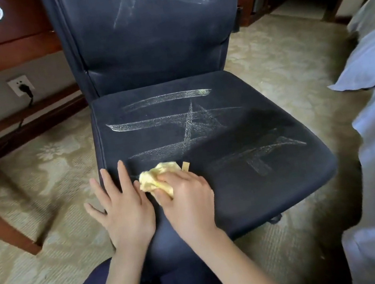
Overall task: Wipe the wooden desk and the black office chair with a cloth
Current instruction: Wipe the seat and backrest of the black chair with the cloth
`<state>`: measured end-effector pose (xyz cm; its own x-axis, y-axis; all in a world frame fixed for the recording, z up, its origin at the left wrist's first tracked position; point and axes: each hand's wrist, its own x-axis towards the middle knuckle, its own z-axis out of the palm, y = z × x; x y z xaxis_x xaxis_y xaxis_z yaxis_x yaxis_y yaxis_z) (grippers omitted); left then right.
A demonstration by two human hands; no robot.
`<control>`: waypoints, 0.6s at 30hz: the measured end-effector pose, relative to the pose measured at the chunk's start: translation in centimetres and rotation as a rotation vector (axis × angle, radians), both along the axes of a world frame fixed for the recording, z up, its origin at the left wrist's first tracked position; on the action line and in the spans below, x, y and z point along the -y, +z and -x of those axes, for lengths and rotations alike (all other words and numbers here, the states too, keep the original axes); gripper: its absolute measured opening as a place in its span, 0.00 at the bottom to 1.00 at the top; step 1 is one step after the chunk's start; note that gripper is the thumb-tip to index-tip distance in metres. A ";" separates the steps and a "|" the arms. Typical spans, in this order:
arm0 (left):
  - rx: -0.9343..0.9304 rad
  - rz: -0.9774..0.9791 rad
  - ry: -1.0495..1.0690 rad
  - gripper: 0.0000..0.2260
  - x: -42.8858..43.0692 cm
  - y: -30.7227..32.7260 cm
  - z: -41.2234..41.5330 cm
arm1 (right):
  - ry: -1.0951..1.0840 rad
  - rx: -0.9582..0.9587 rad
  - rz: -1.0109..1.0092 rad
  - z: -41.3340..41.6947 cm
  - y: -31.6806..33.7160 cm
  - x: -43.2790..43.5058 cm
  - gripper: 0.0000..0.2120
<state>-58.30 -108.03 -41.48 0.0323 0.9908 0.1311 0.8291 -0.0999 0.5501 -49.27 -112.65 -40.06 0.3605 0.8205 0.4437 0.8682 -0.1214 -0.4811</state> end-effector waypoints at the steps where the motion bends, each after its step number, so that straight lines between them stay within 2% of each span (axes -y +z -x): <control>1: -0.009 -0.024 0.001 0.24 0.1 -0.3 -0.1 | 0.016 0.007 -0.022 0.0 -0.2 0.9 0.10; 5: 0.015 -0.057 0.017 0.23 -0.2 -0.8 -0.3 | -0.028 0.132 -0.042 -3.9 -1.3 4.1 0.13; 9: -0.032 -0.082 0.035 0.23 -0.3 -1.2 -0.4 | -0.284 0.217 -0.007 -11.6 -1.0 5.7 0.11; 11: -0.041 -0.094 0.029 0.25 -0.4 -1.3 -0.3 | -0.400 0.214 0.107 -15.9 -0.7 5.7 0.11; 13: -0.044 -0.110 0.029 0.26 -0.5 -1.3 -0.2 | -0.496 0.263 0.243 -20.1 -0.5 5.3 0.15; 18: -0.051 -0.116 0.028 0.27 -1.1 -1.4 0.2 | -0.608 0.388 0.329 -26.4 0.8 1.8 0.16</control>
<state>-58.48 -106.92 -42.88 0.0143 0.9697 0.2438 0.8592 -0.1366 0.4931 -22.88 -114.48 -39.25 0.6570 0.6402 0.3981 0.7024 -0.7116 -0.0148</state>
